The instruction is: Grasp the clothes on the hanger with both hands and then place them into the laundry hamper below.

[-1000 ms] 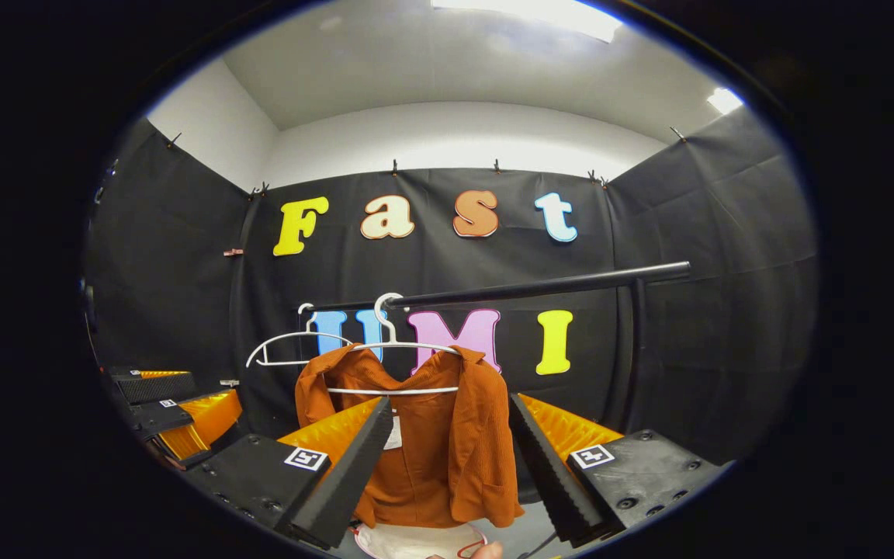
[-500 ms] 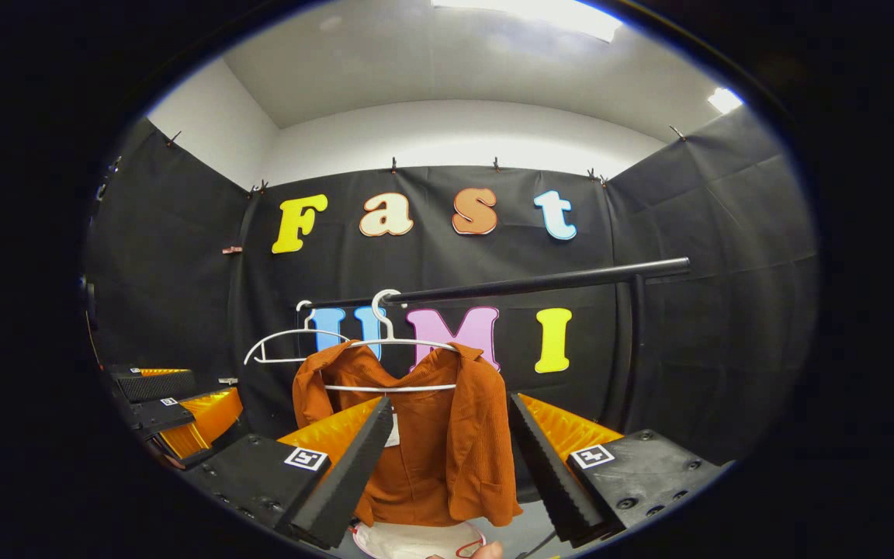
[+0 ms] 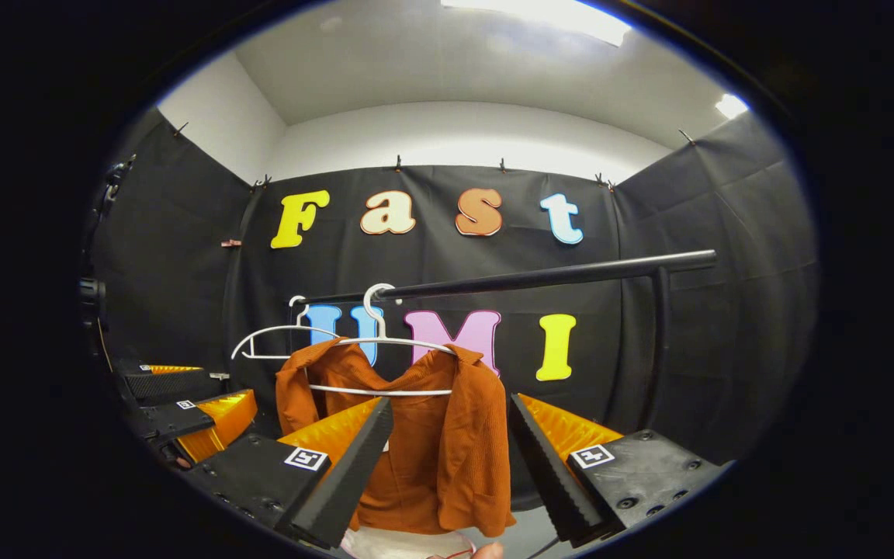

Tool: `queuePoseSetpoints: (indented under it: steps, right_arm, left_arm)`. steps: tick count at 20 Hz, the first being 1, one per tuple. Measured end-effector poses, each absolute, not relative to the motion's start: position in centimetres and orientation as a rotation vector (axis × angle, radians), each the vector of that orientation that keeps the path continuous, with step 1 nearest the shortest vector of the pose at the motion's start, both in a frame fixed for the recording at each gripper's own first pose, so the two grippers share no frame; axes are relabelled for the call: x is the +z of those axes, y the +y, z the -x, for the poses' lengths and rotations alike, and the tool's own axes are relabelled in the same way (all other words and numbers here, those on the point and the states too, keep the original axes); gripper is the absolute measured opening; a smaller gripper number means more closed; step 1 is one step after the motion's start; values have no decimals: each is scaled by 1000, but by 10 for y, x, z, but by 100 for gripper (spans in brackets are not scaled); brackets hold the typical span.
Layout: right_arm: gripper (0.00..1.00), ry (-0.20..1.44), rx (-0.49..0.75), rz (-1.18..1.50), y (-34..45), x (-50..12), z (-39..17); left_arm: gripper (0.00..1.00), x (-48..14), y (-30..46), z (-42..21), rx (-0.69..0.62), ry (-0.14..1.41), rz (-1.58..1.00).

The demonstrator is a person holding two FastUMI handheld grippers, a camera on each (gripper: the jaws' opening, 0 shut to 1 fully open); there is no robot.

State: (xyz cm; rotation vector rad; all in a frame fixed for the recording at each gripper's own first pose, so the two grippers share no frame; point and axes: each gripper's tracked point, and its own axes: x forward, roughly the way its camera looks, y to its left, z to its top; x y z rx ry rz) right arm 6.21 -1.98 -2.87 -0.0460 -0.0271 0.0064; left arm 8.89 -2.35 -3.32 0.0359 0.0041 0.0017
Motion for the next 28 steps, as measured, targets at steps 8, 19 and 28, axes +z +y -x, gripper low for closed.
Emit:
queuePoseSetpoints:
  steps: [8, 19, 28]
  right_arm:
    - [98, 3, -33, 10, -41, -86, -138]
    - [100, -13, -45, -21, -58, -114, -221]
    - [9, 31, 129, -148, -15, -126, -253]
  left_arm:
    - [96, -74, -18, -168, 39, 16, -53]
    - [76, -80, -18, -224, 71, 14, -29]
    - [5, -97, -26, -242, 36, 47, -66]
